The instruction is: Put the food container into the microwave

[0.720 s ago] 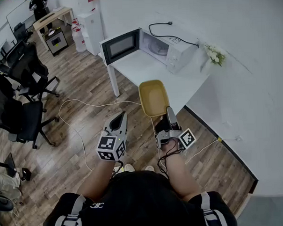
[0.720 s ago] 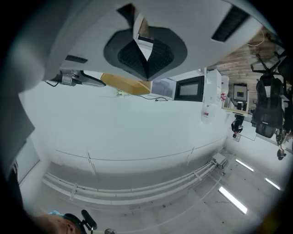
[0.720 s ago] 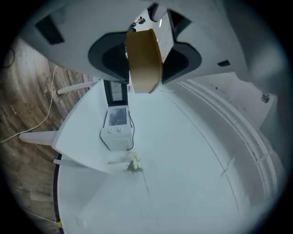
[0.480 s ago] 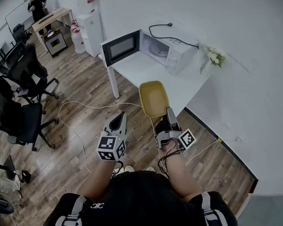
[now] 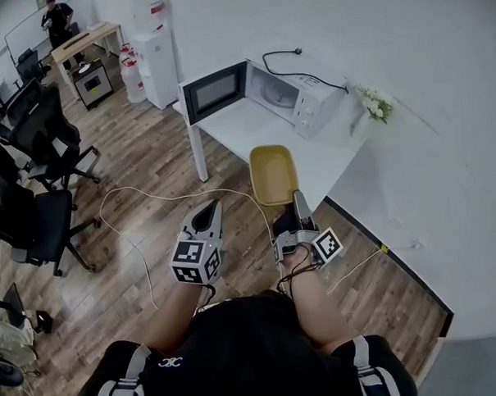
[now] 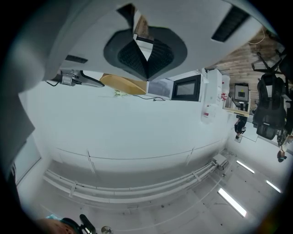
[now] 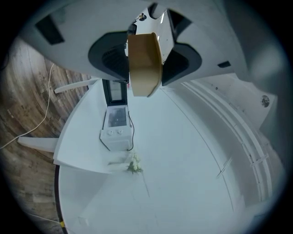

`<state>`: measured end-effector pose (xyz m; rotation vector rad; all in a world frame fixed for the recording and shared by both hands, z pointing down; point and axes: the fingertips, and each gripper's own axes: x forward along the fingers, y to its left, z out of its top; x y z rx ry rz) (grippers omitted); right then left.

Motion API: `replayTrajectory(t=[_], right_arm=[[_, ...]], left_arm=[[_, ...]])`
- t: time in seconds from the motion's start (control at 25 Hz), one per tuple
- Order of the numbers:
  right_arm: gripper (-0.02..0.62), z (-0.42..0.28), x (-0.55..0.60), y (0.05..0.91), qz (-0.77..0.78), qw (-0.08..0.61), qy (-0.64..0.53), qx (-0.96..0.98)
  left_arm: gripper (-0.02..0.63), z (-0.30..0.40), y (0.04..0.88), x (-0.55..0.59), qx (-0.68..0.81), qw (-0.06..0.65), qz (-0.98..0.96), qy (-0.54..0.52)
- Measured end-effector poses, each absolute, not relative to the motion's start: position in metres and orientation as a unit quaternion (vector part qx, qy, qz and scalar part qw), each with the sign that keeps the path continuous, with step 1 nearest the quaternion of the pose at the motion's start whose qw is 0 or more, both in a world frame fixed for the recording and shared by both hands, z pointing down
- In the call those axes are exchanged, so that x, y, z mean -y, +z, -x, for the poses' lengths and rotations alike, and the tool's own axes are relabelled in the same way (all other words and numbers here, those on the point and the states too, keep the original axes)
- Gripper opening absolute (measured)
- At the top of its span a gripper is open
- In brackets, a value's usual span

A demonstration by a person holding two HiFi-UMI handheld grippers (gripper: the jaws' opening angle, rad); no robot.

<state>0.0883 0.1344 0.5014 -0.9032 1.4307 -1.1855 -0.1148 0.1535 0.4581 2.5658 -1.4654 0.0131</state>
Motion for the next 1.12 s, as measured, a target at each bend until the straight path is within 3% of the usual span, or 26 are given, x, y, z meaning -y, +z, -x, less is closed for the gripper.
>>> replayTrajectory(t=[0.64,1.12], right_arm=[[0.23,-0.085,-0.108,0.507,0.394,0.526,-0.477,-0.584],[0.23,-0.094,-0.04,0.529,0.398,0.536,-0.486,-0.564]], left_arm=[[0.003,0.162,0.463,-0.145,0.512,0.093,-0.854,-0.001],[0.003,0.168,0.48,-0.077,0.528,0.1,-0.843,0.013]])
